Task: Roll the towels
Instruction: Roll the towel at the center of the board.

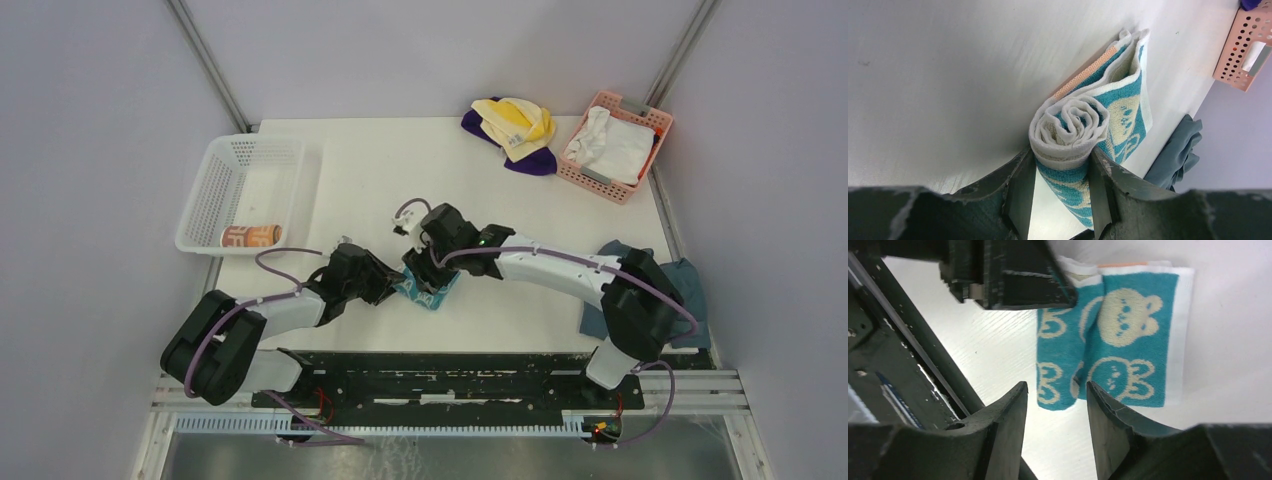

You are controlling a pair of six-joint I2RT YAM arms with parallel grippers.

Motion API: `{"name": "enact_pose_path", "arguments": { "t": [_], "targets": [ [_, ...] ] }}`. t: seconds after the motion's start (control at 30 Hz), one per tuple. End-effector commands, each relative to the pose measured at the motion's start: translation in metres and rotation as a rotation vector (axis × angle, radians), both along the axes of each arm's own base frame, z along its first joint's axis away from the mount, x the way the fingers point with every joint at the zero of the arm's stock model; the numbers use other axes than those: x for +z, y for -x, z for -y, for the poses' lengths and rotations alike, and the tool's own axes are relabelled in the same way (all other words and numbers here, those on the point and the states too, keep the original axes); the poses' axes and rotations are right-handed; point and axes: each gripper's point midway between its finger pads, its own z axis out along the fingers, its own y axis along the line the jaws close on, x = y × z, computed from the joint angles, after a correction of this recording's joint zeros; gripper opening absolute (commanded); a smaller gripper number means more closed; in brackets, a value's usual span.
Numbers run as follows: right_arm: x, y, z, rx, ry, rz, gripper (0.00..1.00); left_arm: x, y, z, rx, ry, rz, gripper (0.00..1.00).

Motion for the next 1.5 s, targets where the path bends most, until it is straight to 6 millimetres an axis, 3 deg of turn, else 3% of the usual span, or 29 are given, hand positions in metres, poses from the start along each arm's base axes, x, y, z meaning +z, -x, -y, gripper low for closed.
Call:
{"name": "enact_pose_path", "arguments": {
  "t": [0.0,0.37,0.67,0.83,0.97,1.07,1.23,1.47],
  "targets": [
    [-0.002,-0.005,0.000,0.013,0.158,0.239,0.55,-0.023,0.015,-0.014,0.004,-0.097,-0.080,0.49],
    [-0.044,0.018,-0.023,0.115,0.327,0.343,0.54,-0.024,0.016,-0.013,0.008,-0.098,-0.083,0.49],
    [-0.091,0.014,-0.003,0.136,0.521,0.350,0.51,-0.025,0.018,-0.014,0.010,-0.097,-0.089,0.51],
    [-0.107,0.019,0.009,0.159,0.572,0.306,0.37,-0.024,0.017,-0.015,0.018,-0.100,-0.086,0.53],
    [-0.109,0.037,0.004,0.206,0.464,0.160,0.15,-0.016,0.016,-0.021,0.052,-0.106,-0.069,0.57],
    [-0.105,0.051,-0.007,0.228,0.316,-0.001,0.07,-0.005,0.015,-0.029,0.086,-0.118,-0.038,0.63],
    [-0.096,0.068,-0.020,0.248,0.044,-0.287,0.05,0.017,0.017,-0.035,0.099,-0.104,0.022,0.69],
    [-0.081,0.067,-0.028,0.232,-0.187,-0.584,0.05,0.035,0.022,-0.028,0.072,-0.016,0.091,0.71]
  ]
}}
